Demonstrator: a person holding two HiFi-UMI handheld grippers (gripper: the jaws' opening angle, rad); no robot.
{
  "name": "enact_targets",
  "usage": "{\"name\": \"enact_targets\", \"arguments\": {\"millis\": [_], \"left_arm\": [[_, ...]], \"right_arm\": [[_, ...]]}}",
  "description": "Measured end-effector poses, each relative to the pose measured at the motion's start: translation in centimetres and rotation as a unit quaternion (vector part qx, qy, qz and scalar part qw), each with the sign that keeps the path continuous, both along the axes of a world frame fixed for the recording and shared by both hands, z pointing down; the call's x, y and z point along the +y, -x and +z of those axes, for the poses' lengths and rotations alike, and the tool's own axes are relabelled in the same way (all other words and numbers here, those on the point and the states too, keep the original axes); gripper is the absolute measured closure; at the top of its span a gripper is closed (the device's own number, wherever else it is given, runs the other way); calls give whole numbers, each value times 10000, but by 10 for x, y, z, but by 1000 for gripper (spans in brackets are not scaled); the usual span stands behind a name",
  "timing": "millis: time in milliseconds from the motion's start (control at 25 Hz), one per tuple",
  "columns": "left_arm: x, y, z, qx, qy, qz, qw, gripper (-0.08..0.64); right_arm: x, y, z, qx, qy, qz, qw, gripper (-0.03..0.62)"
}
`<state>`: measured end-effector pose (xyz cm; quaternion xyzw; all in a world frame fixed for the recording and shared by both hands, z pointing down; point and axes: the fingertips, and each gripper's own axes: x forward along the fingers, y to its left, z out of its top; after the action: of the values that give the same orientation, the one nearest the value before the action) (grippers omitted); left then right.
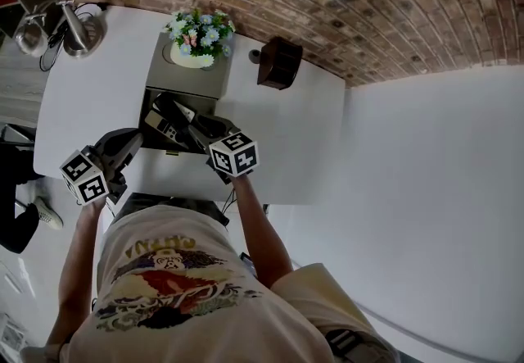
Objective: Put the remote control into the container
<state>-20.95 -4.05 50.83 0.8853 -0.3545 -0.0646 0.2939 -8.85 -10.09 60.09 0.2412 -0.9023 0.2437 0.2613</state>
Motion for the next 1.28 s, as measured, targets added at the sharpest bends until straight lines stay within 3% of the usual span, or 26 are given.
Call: {"name": "enact_targets", "arguments": {"millis": [120,240,640,1280], "left_arm": [[1,-8,1,-20,-10,146,9999,554],[3,-17,3,-84,-24,287,9995,554],[27,-48,-18,-85,-127,180,9997,555],[135,-128,-34,-214,-31,-249,9995,554]], "right_arm": [[5,2,-16,-152,-205,-64,9997,556],[12,3,-31,-334,-368,-76,9987,580],[54,-17,-60,-678,-634,-248,9954,583],[153,-72,-88,-1422,-731,-698,9847,583]]}}
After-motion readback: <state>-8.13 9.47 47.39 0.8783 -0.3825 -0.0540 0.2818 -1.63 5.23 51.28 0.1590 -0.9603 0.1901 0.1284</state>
